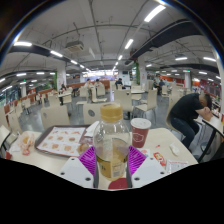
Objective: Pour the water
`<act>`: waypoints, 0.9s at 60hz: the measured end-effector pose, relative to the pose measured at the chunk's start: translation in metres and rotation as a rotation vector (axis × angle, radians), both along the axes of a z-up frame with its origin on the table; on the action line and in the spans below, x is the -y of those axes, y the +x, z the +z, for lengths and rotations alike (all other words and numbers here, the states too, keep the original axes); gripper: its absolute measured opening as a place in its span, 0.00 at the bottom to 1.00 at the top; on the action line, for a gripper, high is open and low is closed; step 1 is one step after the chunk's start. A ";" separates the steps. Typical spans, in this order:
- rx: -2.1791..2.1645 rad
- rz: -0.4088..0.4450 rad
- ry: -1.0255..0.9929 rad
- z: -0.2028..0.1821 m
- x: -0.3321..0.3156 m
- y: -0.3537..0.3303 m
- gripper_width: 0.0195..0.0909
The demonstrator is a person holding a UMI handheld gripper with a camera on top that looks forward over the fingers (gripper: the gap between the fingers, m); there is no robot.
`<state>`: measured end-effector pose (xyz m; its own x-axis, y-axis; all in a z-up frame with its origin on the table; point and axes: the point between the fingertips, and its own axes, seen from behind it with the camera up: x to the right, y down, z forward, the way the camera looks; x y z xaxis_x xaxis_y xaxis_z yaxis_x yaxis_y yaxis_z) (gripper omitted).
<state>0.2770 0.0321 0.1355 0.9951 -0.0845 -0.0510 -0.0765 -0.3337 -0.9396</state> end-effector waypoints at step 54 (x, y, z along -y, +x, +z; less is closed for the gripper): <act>0.052 -0.083 -0.303 -0.053 0.119 -0.008 0.92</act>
